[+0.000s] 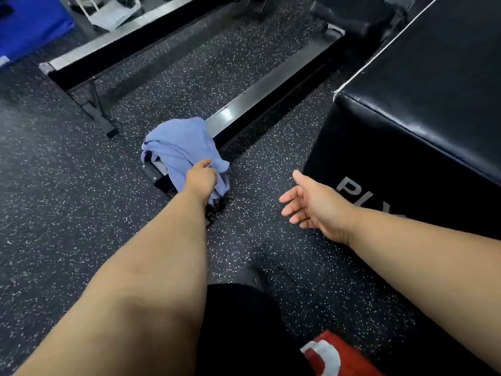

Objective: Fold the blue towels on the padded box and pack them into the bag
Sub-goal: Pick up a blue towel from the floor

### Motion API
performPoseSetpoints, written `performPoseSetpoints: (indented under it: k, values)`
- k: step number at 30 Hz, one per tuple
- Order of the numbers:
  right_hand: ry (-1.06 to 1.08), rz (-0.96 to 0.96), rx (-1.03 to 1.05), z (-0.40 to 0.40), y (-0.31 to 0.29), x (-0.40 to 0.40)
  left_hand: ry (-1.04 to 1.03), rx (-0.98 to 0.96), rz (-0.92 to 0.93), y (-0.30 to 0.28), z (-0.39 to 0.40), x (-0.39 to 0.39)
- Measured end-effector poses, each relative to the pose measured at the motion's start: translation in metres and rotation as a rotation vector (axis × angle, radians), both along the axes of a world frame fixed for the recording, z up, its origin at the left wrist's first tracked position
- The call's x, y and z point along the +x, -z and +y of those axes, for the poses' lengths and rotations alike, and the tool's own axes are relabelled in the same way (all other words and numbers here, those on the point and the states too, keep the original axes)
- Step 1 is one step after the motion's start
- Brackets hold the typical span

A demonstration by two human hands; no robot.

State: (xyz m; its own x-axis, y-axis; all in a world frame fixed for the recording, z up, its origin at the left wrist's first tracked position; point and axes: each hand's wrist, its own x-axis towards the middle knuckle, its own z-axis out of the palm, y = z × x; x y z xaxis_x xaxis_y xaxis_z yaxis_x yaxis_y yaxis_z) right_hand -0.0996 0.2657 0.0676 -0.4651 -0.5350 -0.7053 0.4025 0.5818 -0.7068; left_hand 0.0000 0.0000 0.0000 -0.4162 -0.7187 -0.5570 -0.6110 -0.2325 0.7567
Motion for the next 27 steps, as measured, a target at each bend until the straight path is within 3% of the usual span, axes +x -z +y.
performPoseSetpoints:
  k: [5, 9, 17, 23, 27]
  values:
    - [-0.001, -0.009, 0.018, -0.010, 0.013, -0.003, 0.033, -0.091, -0.014, 0.049, -0.027, -0.010]
    - [0.001, -0.020, 0.009, -0.016, 0.012, -0.001, -0.032, -0.170, -0.004, 0.012, -0.011, -0.009]
    - [0.029, -0.011, -0.029, -0.016, -0.007, 0.010, -0.188, -0.176, 0.229, -0.050, -0.006, 0.009]
    - [0.070, -0.005, -0.075, -0.004, -0.028, 0.021, -0.426, 0.072, 0.450, -0.092, 0.010, 0.028]
    - [0.074, 0.012, -0.094, 0.006, -0.040, 0.029, -0.362, 0.061, 0.383, -0.099, 0.021, 0.037]
